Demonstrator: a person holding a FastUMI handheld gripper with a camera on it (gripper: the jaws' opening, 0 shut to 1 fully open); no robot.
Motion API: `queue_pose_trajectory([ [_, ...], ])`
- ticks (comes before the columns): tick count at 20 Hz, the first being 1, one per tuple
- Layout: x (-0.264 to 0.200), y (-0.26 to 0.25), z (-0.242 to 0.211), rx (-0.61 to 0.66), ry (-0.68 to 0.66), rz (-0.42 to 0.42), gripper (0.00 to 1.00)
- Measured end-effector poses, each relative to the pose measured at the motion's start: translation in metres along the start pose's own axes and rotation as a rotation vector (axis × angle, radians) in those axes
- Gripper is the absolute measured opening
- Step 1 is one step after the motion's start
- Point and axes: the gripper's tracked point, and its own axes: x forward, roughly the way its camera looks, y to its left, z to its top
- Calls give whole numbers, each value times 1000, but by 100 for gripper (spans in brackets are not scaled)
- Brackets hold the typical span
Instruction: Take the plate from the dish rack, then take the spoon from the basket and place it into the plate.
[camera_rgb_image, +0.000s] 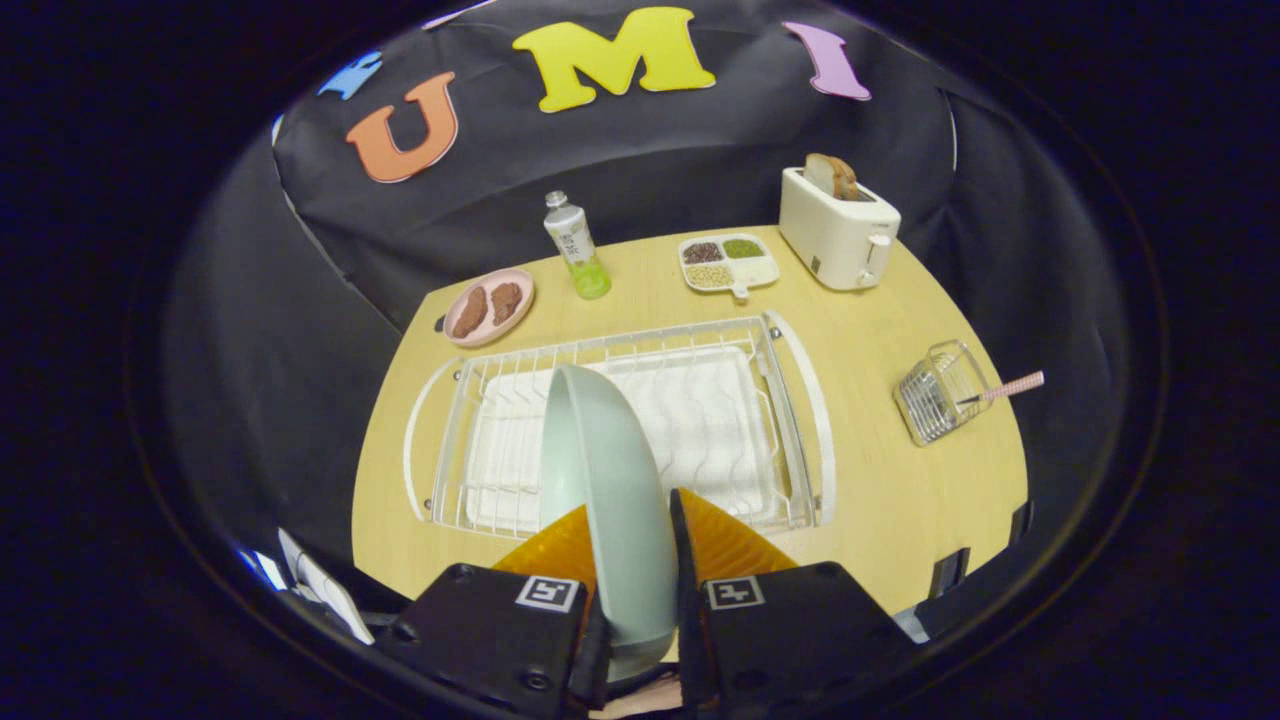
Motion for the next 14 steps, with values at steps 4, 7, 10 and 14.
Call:
queue_pose_trajectory([
  [4, 2, -26, -43, 68, 24, 81, 33],
  [7, 17, -42, -81, 128, 79, 155, 33],
  [10, 35, -53, -114, 193, 134, 226, 33],
  [14, 53, -65, -137, 235, 144, 276, 32],
])
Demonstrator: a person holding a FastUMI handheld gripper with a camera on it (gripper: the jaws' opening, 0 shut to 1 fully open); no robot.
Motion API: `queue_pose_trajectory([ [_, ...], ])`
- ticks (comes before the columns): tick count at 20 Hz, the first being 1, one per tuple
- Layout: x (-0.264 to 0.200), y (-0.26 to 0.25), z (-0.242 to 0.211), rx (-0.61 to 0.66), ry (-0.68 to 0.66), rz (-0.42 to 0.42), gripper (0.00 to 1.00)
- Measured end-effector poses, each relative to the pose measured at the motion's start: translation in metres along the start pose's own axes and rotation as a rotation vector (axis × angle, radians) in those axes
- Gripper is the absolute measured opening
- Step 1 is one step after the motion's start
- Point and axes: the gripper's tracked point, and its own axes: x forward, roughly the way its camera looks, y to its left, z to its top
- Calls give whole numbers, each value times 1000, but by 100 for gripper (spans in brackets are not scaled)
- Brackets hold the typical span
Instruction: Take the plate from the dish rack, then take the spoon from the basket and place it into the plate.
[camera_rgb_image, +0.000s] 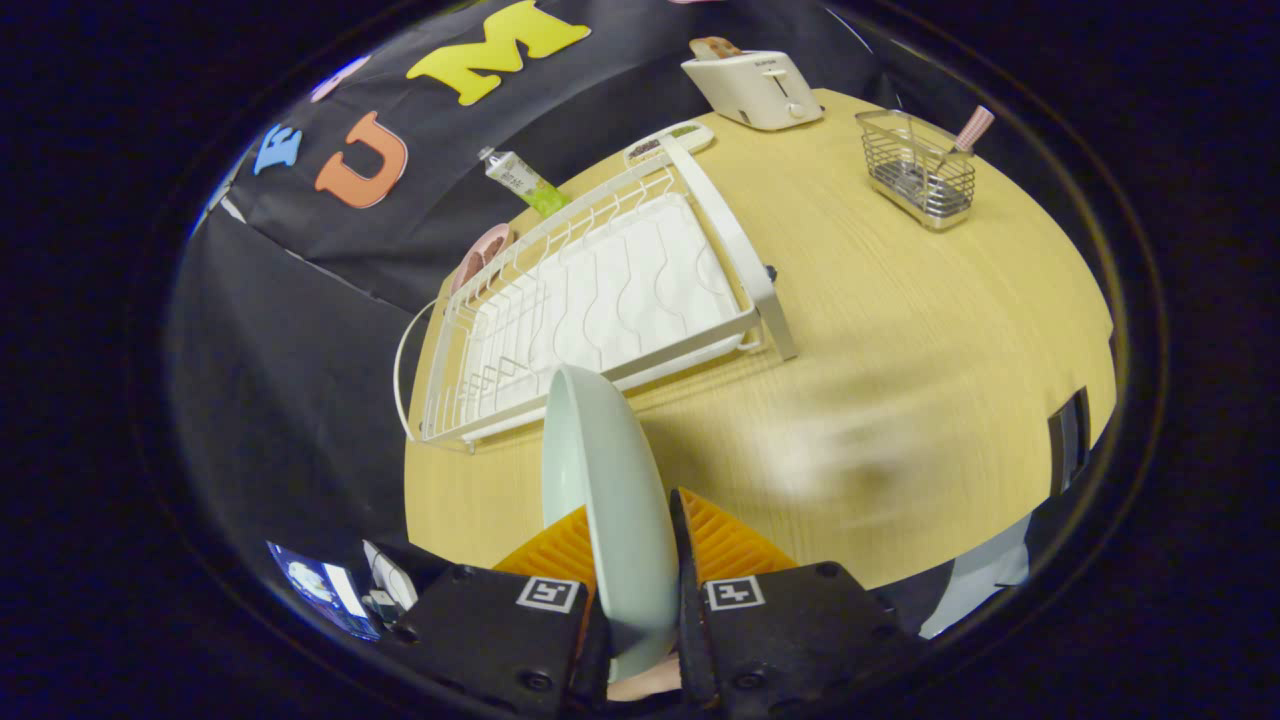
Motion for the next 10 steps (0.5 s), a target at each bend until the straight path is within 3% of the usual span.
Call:
queue_pose_trajectory([
  [10, 26, -19, -7, 91, 28, 98, 34],
])
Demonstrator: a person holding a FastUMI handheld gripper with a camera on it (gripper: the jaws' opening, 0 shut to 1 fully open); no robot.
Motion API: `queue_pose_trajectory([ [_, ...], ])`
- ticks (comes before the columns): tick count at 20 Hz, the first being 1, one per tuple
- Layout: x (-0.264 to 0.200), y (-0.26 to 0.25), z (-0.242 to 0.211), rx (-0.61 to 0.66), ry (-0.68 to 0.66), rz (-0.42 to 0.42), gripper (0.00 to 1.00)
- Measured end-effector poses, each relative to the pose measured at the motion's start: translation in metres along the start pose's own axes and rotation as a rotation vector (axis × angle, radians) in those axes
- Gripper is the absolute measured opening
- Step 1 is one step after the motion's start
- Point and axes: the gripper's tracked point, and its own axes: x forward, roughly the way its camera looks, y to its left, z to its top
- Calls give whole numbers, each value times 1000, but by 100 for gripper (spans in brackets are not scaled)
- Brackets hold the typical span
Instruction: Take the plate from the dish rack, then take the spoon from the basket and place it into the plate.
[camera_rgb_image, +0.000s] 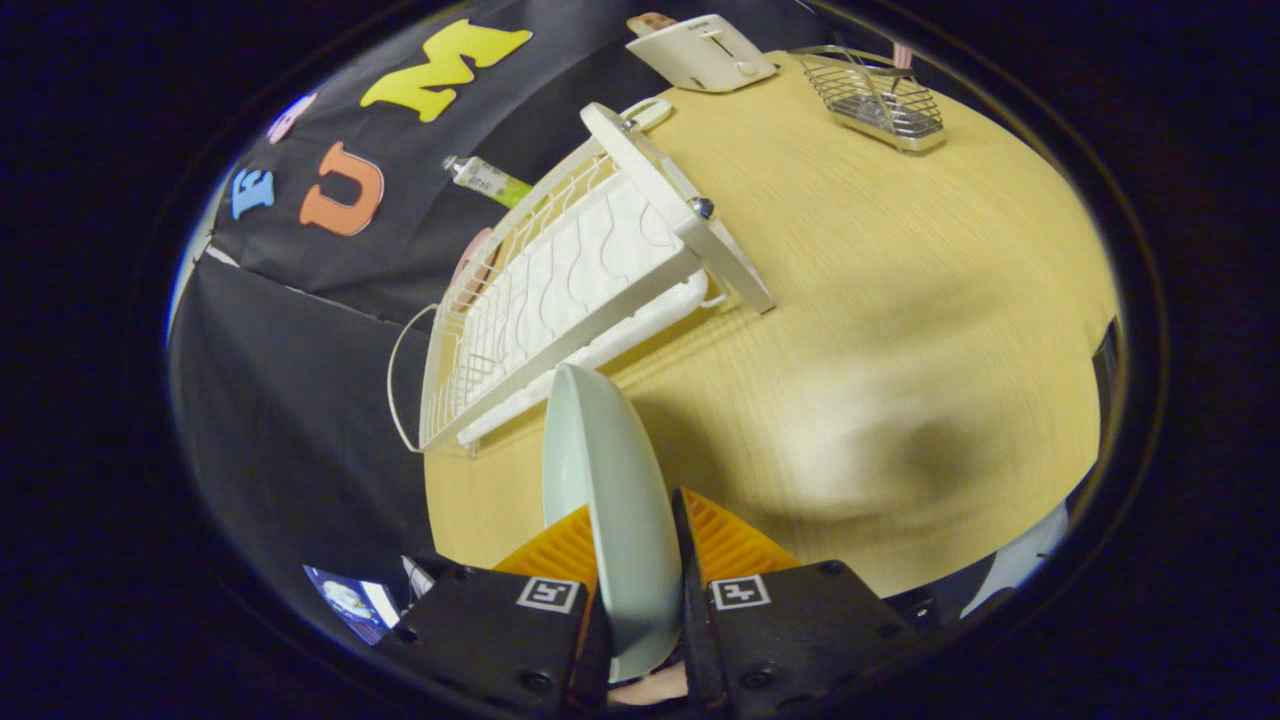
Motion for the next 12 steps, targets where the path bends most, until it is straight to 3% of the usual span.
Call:
queue_pose_trajectory([
  [6, -7, -9, 10, 29, -16, 3, 51],
  [12, -9, -8, 11, 4, -33, 26, 57],
])
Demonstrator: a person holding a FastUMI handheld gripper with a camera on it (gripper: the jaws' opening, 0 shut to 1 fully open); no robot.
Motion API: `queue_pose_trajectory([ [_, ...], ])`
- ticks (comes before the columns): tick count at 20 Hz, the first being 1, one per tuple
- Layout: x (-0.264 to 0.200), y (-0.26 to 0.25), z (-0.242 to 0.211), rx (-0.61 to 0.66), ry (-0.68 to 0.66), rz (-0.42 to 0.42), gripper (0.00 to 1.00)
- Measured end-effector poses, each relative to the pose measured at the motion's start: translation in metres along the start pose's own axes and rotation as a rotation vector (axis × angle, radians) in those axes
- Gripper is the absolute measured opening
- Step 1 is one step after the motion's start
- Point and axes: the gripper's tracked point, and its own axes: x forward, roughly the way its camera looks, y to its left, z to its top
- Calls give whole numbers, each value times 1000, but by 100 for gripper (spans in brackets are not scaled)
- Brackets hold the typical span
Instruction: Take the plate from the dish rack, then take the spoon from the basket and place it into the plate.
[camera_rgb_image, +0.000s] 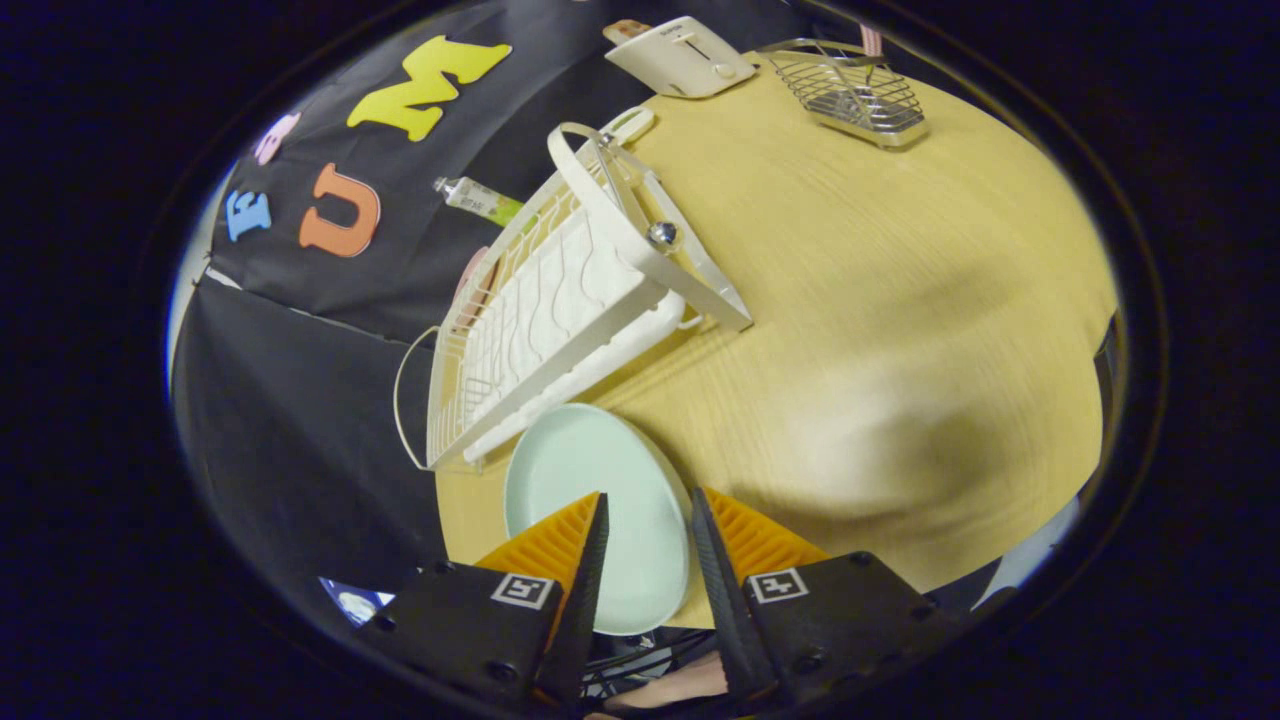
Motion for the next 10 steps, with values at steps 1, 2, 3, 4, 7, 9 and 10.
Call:
queue_pose_trajectory([
  [1, -3, 1, 1, -30, -16, -1, 58],
  [2, -9, 2, 4, -55, -39, 1, 61],
  [3, -14, 3, 4, -81, -59, 8, 64],
  [4, -21, 4, 7, -118, -89, 10, 67],
  [7, -46, -12, 19, -246, -212, -36, 74],
  [9, -68, -30, 36, -349, -350, -95, 78],
  [10, -85, -44, 50, -396, -451, -139, 79],
])
